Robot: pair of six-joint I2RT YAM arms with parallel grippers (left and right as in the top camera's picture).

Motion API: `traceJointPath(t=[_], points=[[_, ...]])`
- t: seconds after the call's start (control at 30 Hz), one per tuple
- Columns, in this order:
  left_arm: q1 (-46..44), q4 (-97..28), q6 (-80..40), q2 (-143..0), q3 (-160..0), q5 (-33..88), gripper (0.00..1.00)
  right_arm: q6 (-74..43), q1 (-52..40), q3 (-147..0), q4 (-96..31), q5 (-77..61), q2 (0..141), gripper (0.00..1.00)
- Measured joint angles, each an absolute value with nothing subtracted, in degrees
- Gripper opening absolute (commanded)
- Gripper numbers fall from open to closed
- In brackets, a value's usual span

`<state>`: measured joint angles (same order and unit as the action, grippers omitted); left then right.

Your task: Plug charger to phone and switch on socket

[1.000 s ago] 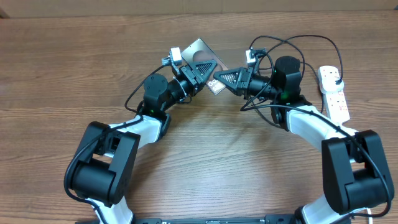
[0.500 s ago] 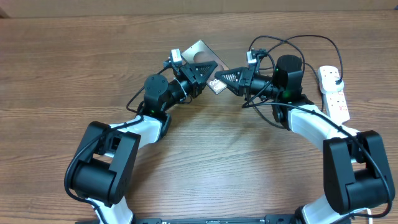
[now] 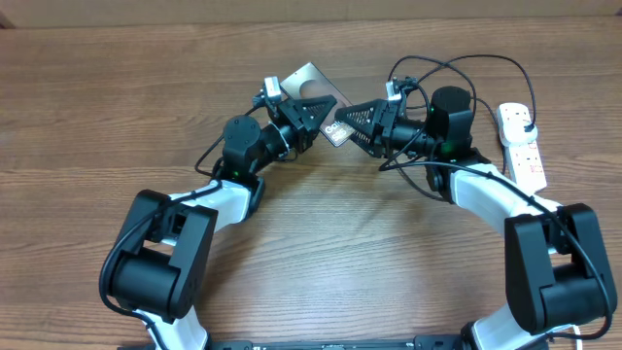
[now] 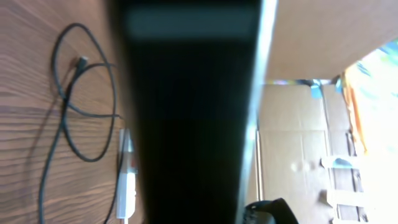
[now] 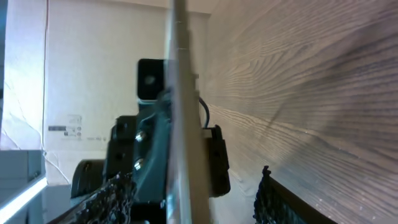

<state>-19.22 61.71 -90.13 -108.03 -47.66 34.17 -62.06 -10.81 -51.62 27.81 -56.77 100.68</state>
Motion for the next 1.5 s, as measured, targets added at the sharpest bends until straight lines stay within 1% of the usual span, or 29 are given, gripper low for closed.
traceJointPath(t=[0.17, 0.3, 0.37, 0.57, 0.7, 0.87, 0.93, 1.03, 1.27, 1.37, 1.5], points=[[-16.73, 56.45, -90.50, -108.03, -47.66, 37.34, 0.04, -57.49, -6.92, -51.62, 27.79, -58.98, 100.68, 0.75], [-13.93, 55.29, -90.52, -108.03, -47.66, 41.85, 0.05, -54.57, -4.89, -51.62, 25.93, -60.29, 100.66, 0.75], [-12.60, 55.27, -90.70, -108.03, -47.66, 43.90, 0.04, -52.56, -4.40, -51.66, 23.09, -60.55, 100.62, 0.75], [-8.84, 55.24, -94.96, -108.03, -47.66, 50.59, 0.04, -41.17, -4.12, -51.62, 5.96, -59.07, 100.42, 0.75], [-7.81, 54.52, -98.43, -108.03, -47.92, 54.50, 0.04, -34.35, -4.12, -51.62, -3.18, -55.07, 100.36, 0.75], [-7.73, 46.46, -99.20, -108.03, -51.77, 58.35, 0.04, -28.45, -4.12, -51.62, -9.96, -49.30, 98.28, 0.75], [-7.73, 41.65, -98.89, -108.05, -55.75, 60.42, 0.04, -26.89, -4.10, -51.62, -11.97, -46.81, 96.05, 0.75], [-7.73, 38.09, -98.85, -110.34, -63.37, 64.66, 0.04, -24.80, -4.12, -51.59, -15.79, -43.11, 93.17, 0.75], [-8.03, 37.21, -101.12, -122.85, -77.34, 74.46, 0.04, -20.71, -4.12, -51.59, -24.27, -34.44, 88.84, 0.78], [-8.67, 36.82, -102.13, -126.43, -78.02, 76.12, 0.05, -19.14, -4.12, -51.59, -27.73, -30.28, 87.96, 0.78], [-10.02, 36.82, -103.00, -127.55, -78.02, 77.34, 0.05, -18.13, -4.12, -51.59, -30.65, -25.67, 87.79, 0.78]])
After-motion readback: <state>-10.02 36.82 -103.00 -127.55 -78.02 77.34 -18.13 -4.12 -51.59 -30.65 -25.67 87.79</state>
